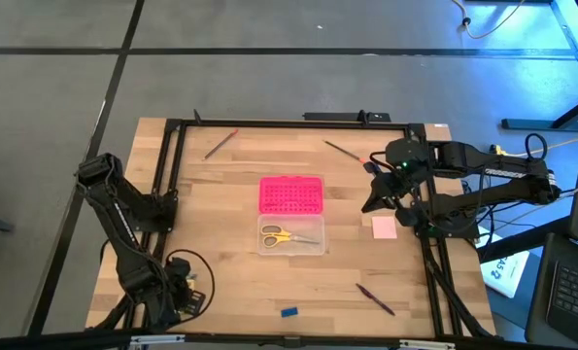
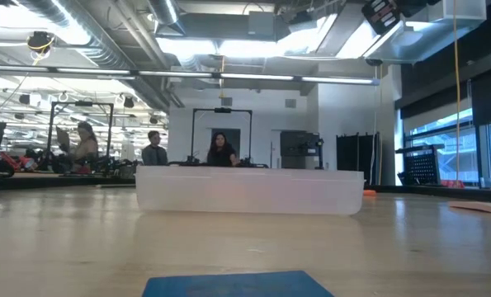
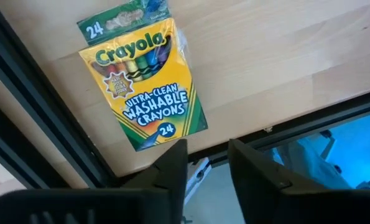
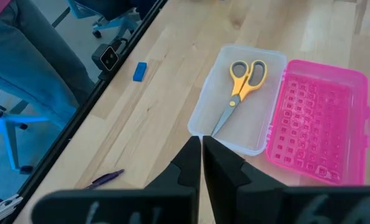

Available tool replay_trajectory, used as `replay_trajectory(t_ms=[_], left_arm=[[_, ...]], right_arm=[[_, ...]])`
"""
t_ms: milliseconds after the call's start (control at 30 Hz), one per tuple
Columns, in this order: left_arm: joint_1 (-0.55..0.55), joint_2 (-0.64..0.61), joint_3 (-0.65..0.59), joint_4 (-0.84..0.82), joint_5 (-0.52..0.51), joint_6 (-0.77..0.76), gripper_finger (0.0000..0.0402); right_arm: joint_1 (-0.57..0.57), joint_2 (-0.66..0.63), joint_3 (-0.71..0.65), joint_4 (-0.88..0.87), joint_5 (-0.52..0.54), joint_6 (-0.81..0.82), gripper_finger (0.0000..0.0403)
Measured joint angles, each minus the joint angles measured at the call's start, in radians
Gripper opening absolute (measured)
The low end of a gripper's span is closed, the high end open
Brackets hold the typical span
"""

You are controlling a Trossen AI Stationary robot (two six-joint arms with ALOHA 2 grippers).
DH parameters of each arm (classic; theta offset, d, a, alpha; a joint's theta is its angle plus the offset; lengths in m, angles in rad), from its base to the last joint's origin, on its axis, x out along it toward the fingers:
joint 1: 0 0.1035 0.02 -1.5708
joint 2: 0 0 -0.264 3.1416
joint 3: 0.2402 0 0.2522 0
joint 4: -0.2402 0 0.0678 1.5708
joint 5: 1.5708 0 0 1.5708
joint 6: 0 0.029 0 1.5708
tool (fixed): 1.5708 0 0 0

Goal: Pack school essentials
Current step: Put the box of crayons into the pencil case

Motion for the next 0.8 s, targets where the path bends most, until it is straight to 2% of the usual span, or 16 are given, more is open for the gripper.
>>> replay_trajectory(t_ms=[333,667,800], left_arm=[[0.001,0.0,0.0,-0.021,0.0,-0.001,0.0237],[0.001,0.0,0.0,-0.021,-0.013,-0.01,0.0387],[0.001,0.0,0.0,-0.021,-0.029,-0.027,0.0392]], right_arm=[[0.0,0.0,0.0,0.0,0.0,0.0,0.0021],[0.0,0.0,0.0,0.0,0.0,0.0,0.0021],[0.0,0.0,0.0,0.0,0.0,0.0,0.0021]])
